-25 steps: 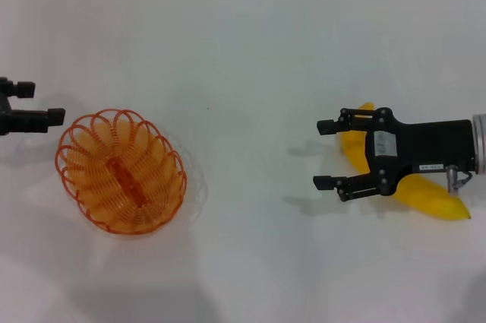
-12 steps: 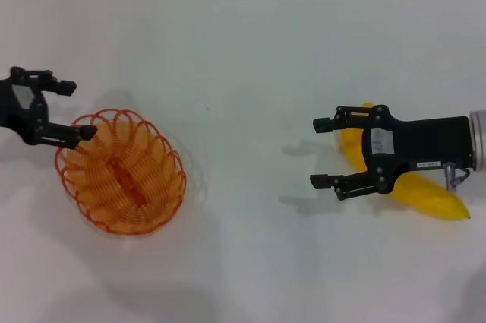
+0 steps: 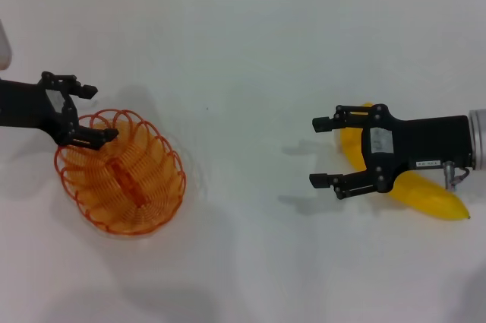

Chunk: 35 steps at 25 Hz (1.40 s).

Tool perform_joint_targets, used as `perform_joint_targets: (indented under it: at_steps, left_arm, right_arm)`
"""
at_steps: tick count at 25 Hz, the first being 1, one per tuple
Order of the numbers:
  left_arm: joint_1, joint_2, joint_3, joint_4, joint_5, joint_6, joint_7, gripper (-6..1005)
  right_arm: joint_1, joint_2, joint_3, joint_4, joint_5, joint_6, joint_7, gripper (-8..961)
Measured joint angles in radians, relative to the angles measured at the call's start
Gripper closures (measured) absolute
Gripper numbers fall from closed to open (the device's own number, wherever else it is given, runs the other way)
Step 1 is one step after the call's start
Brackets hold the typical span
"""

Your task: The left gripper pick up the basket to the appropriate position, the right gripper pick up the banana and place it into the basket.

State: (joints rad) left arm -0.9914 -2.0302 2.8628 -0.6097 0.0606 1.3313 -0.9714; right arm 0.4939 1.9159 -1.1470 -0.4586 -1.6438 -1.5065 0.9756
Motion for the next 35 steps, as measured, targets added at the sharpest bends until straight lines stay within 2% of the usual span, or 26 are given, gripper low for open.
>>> perform_joint_targets:
  at_steps: [8,16,27,32,35]
  left_arm:
    - [-0.007,-0.001,0.000,0.012,0.002,-0.015,0.001,151]
    - [-0.010,-0.001,0.000,0.013,0.004,-0.016,-0.006,346]
    - [-0.017,-0.001,0.000,0.008,0.021,0.005,-0.020,799]
    - [-0.016,-0.001,0.000,0.003,0.021,0.020,-0.020,896]
    - [-0.016,-0.001,0.000,0.002,0.017,0.022,-0.020,916]
  right_arm:
    - [0.002,0.000,0.000,0.000,0.001,0.000,0.000,73]
    - [0.006,0.000,0.000,0.000,0.001,0.000,0.000,73]
    - [0.002,0.000,0.004,0.000,0.001,0.000,0.000,73]
    - [-0.001,0.000,0.005,0.000,0.002,-0.001,0.000,73]
    - [-0.002,0.000,0.006,0.000,0.002,-0.002,0.000,73]
